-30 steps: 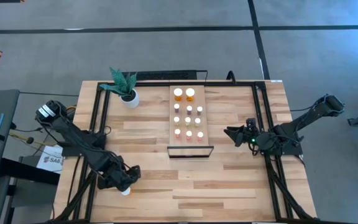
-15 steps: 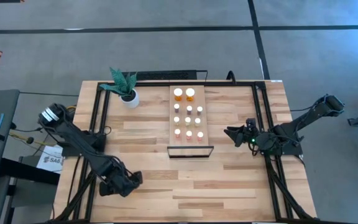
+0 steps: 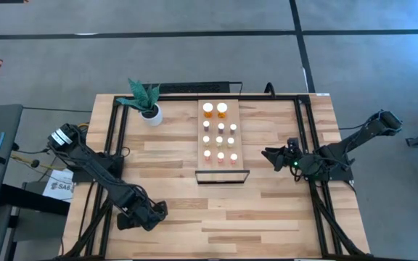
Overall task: Pick and place medicine bottles onto shelf by color
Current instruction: Put the orange pill bottle on the shelf aligned with the other orange pill bottles
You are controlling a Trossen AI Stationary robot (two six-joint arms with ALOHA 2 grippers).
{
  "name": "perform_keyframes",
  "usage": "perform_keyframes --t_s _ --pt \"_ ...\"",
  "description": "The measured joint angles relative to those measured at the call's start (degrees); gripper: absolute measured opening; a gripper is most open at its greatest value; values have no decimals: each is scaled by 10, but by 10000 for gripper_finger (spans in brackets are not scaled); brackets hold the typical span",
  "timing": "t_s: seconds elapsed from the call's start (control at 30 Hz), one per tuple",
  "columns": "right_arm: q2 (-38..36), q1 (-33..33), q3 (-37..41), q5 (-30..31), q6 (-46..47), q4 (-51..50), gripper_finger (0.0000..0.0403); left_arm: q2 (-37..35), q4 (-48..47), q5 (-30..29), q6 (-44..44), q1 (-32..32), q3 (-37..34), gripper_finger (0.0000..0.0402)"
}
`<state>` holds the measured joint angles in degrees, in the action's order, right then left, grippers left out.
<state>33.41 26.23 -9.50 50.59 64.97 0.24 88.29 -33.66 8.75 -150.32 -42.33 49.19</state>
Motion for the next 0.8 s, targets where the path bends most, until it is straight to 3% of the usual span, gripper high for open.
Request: perform_keyframes --t_s 0.57,0.8 --pt "0 0 0 0 0 0 240 0 2 15 -9 7 0 195" --pt "0 0 0 0 0 0 240 0 10 16 42 36 0 188"
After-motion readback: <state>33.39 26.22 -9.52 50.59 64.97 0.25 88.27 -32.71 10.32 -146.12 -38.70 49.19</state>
